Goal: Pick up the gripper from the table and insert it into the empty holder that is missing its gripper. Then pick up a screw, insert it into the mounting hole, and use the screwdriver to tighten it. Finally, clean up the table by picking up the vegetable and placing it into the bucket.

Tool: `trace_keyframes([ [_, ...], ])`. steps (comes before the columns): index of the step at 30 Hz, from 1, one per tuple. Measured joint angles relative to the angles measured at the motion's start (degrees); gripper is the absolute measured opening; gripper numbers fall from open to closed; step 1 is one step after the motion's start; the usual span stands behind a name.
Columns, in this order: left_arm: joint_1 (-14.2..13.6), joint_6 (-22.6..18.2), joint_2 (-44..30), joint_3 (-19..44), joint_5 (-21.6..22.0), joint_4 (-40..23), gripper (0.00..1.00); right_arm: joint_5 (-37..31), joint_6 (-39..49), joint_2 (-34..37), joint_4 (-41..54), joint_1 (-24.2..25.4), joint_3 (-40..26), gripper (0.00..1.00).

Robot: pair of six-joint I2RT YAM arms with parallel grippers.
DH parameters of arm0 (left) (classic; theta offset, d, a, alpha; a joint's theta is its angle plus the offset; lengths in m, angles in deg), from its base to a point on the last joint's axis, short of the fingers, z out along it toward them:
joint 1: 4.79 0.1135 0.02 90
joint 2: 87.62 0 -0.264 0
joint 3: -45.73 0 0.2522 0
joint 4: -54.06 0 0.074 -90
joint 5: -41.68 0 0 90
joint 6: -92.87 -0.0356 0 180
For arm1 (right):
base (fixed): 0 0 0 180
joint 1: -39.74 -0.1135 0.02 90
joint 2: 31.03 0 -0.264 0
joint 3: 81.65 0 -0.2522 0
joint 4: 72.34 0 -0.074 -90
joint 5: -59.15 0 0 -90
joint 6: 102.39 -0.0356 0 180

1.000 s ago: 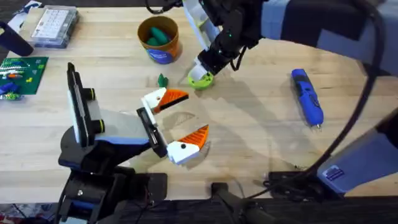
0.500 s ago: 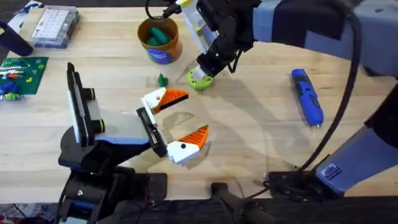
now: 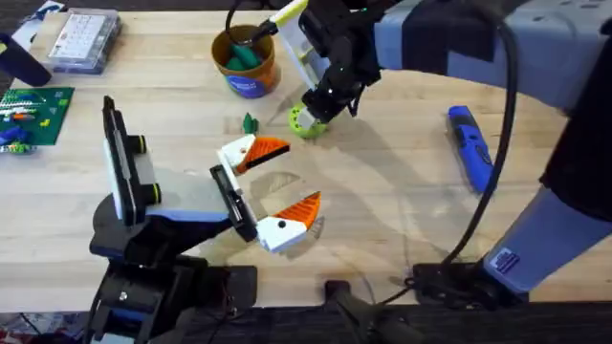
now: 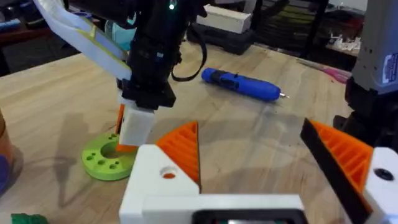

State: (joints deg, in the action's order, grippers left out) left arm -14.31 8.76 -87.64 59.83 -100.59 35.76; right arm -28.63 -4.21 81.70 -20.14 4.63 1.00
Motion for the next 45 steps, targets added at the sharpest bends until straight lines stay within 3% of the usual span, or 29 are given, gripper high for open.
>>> trace_keyframes([
  [2,0.0,0.0,0.0,0.0,0.0,0.0,0.986,-0.1,0.1,0.0,-0.1,0.1,0.0,0.357],
  [7,0.0,0.0,0.0,0.0,0.0,0.0,0.986,-0.5,-0.1,0.0,-0.1,0.1,0.0,0.031],
  [8,0.0,0.0,0.0,0.0,0.0,0.0,0.986,-0.5,-0.1,0.0,-0.2,0.1,0.0,0.012],
  [20,0.0,0.0,0.0,0.0,0.0,0.0,0.986,-0.4,-0.1,0.0,1.0,0.1,0.0,0.007],
  [29,0.0,0.0,0.0,0.0,0.0,0.0,0.986,-0.4,-0.1,0.0,9.0,0.1,-2.5,0.007],
  [45,0.0,0.0,0.0,0.0,0.0,0.0,0.986,-0.4,0.4,-2.1,26.4,-0.2,-19.8,0.007],
])
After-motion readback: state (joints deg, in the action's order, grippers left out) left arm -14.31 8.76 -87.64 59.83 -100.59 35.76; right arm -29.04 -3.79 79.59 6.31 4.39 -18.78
